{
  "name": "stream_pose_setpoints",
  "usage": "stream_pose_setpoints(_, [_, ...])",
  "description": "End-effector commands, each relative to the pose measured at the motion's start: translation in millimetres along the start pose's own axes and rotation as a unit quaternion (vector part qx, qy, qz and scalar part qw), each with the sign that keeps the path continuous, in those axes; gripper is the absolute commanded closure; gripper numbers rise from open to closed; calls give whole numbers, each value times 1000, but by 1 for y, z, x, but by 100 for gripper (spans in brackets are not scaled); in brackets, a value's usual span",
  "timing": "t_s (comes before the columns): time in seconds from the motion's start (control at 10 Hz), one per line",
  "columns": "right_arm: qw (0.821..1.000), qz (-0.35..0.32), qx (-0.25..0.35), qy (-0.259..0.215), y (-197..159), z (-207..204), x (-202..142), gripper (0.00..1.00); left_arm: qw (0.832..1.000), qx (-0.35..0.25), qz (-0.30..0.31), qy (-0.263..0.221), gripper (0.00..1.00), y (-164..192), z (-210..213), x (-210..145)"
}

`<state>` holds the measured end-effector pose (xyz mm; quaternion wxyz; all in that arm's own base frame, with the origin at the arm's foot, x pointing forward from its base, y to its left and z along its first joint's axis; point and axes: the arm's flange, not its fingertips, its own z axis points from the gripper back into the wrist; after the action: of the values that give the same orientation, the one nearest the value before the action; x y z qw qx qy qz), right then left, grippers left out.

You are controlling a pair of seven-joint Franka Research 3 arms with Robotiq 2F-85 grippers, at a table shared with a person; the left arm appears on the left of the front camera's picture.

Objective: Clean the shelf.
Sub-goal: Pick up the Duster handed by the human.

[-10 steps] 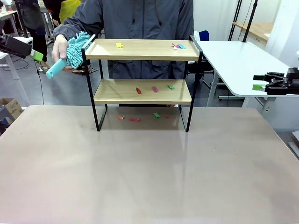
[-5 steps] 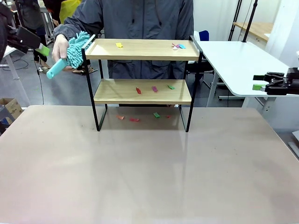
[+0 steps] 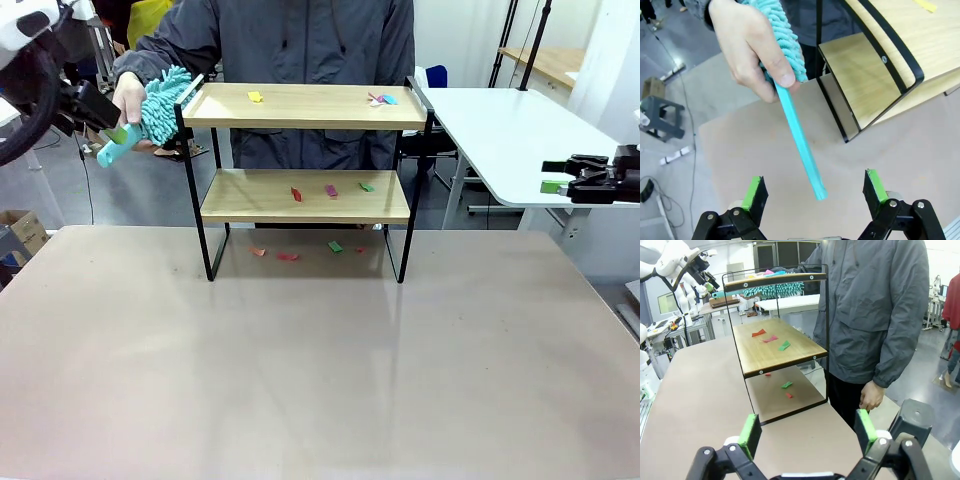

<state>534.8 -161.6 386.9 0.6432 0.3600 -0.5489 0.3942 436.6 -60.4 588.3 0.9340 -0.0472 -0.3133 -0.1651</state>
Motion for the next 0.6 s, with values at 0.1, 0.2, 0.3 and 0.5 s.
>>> stream_pose_setpoints(0.1, [1000,3,-1,7,0,-1,3,0,1000,22,11,-9,0,-6,-25,-7])
stream_pose_setpoints(0.2, [1000,3,-1,7,0,-1,3,0,999,27,18,-14,0,-8,-32,-8])
stream_pose_setpoints(0.3, [1000,3,-1,7,0,-1,3,0,999,25,18,-13,0,-10,-35,-9])
stream_pose_setpoints(0.5, [1000,3,-1,7,0,-1,3,0,999,32,24,-26,0,-14,-39,-8])
